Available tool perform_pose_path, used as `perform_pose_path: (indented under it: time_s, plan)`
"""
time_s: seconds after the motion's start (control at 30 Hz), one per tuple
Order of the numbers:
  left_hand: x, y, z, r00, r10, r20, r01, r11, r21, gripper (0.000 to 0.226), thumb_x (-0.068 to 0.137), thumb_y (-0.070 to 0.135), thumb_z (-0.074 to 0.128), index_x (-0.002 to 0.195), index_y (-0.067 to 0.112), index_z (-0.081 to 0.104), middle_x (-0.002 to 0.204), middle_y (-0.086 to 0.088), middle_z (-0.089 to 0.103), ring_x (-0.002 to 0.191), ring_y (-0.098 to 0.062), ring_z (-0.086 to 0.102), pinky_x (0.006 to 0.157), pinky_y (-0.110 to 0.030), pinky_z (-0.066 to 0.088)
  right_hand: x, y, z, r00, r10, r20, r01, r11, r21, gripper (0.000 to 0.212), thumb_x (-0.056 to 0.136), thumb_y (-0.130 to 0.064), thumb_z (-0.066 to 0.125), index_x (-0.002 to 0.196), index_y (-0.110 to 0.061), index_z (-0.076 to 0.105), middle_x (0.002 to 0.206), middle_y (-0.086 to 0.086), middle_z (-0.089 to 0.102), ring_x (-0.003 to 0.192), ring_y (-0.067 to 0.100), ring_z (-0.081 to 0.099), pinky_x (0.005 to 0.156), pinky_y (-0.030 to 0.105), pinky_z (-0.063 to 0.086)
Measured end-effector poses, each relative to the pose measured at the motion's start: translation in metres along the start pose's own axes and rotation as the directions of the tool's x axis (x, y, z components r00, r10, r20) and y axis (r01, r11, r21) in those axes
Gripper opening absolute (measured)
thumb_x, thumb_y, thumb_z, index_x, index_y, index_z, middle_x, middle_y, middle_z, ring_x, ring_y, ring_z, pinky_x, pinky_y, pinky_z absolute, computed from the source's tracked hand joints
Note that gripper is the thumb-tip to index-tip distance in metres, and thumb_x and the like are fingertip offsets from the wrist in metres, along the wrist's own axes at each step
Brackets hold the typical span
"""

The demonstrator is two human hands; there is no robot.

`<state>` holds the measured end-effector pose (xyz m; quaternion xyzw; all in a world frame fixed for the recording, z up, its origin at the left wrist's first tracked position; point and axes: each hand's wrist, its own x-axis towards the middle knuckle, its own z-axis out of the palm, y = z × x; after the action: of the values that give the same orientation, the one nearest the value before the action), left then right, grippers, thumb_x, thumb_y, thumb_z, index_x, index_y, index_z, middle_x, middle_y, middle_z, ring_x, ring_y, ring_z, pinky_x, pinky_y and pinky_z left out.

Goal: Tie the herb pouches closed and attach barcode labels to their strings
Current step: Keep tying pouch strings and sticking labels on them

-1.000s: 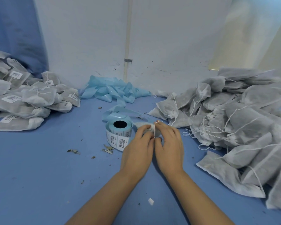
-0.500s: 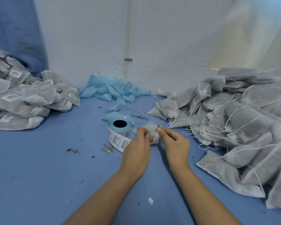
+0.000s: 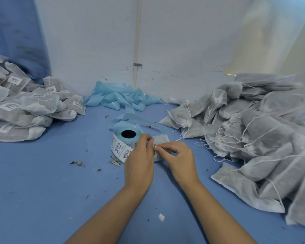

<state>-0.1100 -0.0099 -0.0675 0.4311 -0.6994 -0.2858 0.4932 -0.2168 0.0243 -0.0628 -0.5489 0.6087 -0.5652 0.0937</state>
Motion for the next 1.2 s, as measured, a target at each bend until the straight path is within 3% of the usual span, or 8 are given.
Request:
perform_pose_path:
  time_s: [0.17,0.3,0.43,0.53,0.67,0.8,0.97,1.2]
  plan:
    - [-0.002,0.003,0.003,0.985,0.173,0.015,-0.173,0.984,0.032,0.011,0.098,0.018,0.047,0.100,0.016,0.057,0.105,0.009,0.051,0.082,-0.004,0.051,0.072,-0.021,0.044,-0.002,0.002,0.007,0.996,0.065,-0.067,-0.065,0.998,-0.002,0.014,0.079,-0.014,0.074,0.072,-0.022,0.065,0.078,-0.010,0.063,0.082,0.009,0.056,0.074,0.019,0.044]
    - [-0.003,0.009,0.000,0.990,0.017,0.143,0.034,0.937,-0.346,0.011,0.100,0.013,0.044,0.098,0.019,0.053,0.072,0.013,0.065,0.066,0.004,0.060,0.059,-0.007,0.043,-0.003,-0.002,0.015,0.982,0.145,-0.120,-0.131,0.984,0.117,0.018,0.079,-0.010,0.072,0.067,-0.016,0.059,0.081,-0.002,0.057,0.071,0.010,0.054,0.068,0.019,0.045]
    - [-0.001,0.010,-0.001,0.990,-0.022,0.137,0.086,0.874,-0.478,0.016,0.100,0.011,0.042,0.090,0.020,0.050,0.079,0.007,0.063,0.069,0.002,0.063,0.060,-0.012,0.048,-0.002,-0.006,0.016,0.950,0.302,-0.082,-0.249,0.888,0.388,0.019,0.079,0.001,0.067,0.067,-0.012,0.060,0.097,0.005,0.052,0.071,0.001,0.057,0.068,0.025,0.054]
    - [-0.001,0.011,-0.001,0.991,0.002,0.131,0.057,0.893,-0.447,0.018,0.100,0.011,0.042,0.088,0.021,0.050,0.082,0.004,0.063,0.073,-0.001,0.063,0.066,-0.016,0.048,0.001,-0.007,0.013,0.921,0.388,0.027,-0.334,0.753,0.568,0.012,0.076,-0.004,0.065,0.067,-0.010,0.058,0.096,0.023,0.060,0.079,0.019,0.062,0.071,0.030,0.053]
    - [0.002,0.005,-0.001,0.995,0.014,0.104,0.022,0.940,-0.341,0.011,0.100,0.014,0.045,0.093,0.017,0.053,0.088,-0.002,0.064,0.083,-0.015,0.061,0.077,-0.028,0.048,0.000,-0.014,0.008,0.918,0.364,0.155,-0.370,0.652,0.662,0.013,0.084,0.003,0.052,0.073,-0.002,0.057,0.062,0.004,0.066,0.058,0.010,0.064,0.056,0.014,0.048]
    - [0.002,0.003,0.000,0.994,0.045,0.102,-0.018,0.968,-0.249,0.012,0.099,0.016,0.047,0.091,0.017,0.055,0.083,0.003,0.064,0.077,-0.008,0.058,0.073,-0.025,0.044,0.003,-0.015,0.004,0.904,0.378,0.198,-0.396,0.569,0.721,0.020,0.085,-0.001,0.051,0.069,-0.004,0.062,0.066,0.005,0.066,0.062,0.012,0.064,0.059,0.018,0.050]
    - [0.003,0.000,0.001,0.995,0.014,0.097,0.011,0.970,-0.244,0.016,0.099,0.018,0.047,0.086,0.023,0.055,0.080,0.006,0.063,0.072,-0.004,0.057,0.070,-0.027,0.046,0.003,-0.016,0.007,0.844,0.390,0.368,-0.496,0.308,0.812,0.007,0.070,-0.013,0.062,0.063,-0.012,0.065,0.071,0.003,0.060,0.067,0.012,0.057,0.067,0.022,0.046]
    - [0.007,-0.004,0.004,0.996,-0.046,0.071,0.062,0.968,-0.245,0.012,0.099,0.014,0.047,0.090,0.014,0.055,0.080,-0.001,0.063,0.074,-0.019,0.060,0.071,-0.033,0.049,0.005,-0.013,0.009,0.841,0.438,0.316,-0.456,0.262,0.851,0.008,0.069,-0.011,0.062,0.075,-0.011,0.057,0.068,0.000,0.059,0.060,0.009,0.055,0.053,0.017,0.043]
